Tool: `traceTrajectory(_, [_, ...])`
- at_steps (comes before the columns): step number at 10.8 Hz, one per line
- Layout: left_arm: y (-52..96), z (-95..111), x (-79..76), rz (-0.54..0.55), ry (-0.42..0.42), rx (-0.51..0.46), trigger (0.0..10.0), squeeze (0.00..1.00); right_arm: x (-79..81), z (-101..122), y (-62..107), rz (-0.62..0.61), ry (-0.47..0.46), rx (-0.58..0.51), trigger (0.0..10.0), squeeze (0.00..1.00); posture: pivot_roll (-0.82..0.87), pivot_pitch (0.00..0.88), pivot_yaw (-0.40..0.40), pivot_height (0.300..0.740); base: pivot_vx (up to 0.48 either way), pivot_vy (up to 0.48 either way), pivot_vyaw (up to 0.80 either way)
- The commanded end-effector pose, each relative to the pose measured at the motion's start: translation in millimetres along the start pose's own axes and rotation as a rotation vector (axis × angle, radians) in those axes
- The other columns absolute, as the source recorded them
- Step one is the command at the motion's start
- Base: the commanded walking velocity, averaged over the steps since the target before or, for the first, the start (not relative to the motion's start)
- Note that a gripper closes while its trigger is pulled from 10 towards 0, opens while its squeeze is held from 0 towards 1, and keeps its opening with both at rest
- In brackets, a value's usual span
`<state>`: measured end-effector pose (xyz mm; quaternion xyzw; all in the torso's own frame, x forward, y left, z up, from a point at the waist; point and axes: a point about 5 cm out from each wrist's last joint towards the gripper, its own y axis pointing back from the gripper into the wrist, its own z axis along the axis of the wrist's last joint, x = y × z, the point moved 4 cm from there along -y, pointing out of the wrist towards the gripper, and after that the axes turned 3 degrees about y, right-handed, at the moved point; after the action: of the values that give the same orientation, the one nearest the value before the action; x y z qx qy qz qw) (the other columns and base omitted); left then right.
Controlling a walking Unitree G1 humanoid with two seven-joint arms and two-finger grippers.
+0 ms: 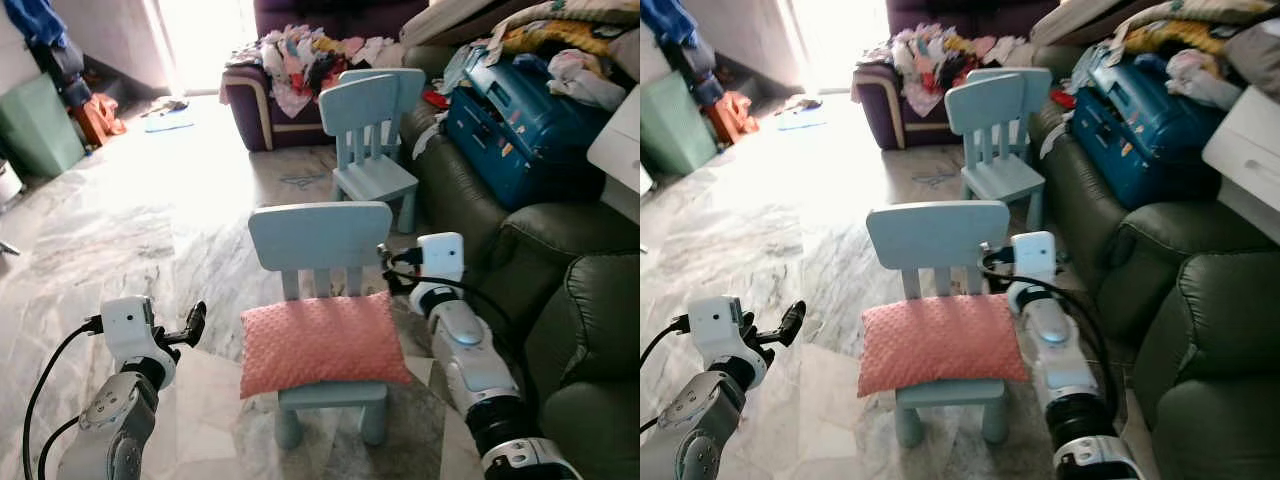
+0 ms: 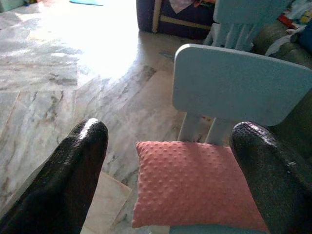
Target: Move the pillow to the sofa
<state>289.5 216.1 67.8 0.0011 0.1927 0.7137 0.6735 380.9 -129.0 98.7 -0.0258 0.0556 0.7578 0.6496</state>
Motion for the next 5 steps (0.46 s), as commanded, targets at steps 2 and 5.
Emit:
traceTrajectory(2, [-0.2, 4.0, -0.2, -0.012, -0.013, -0.012, 10.0, 0.00, -1.9, 5.5, -2.4, -0.014, -0.001, -0.016, 10.0, 0.00, -0.15, 0.009, 0.071, 0.740, 0.000, 0.000, 0.00])
traceTrajectory(5, [-1.0, 4.6, 0.2, -0.013, -0.023, -0.008, 10.0, 0.00, -0.6, 5.6, -2.8, -0.015, -0.004, -0.017, 10.0, 0.00, -0.15, 0.008, 0.075, 0.740, 0.000, 0.000, 0.00])
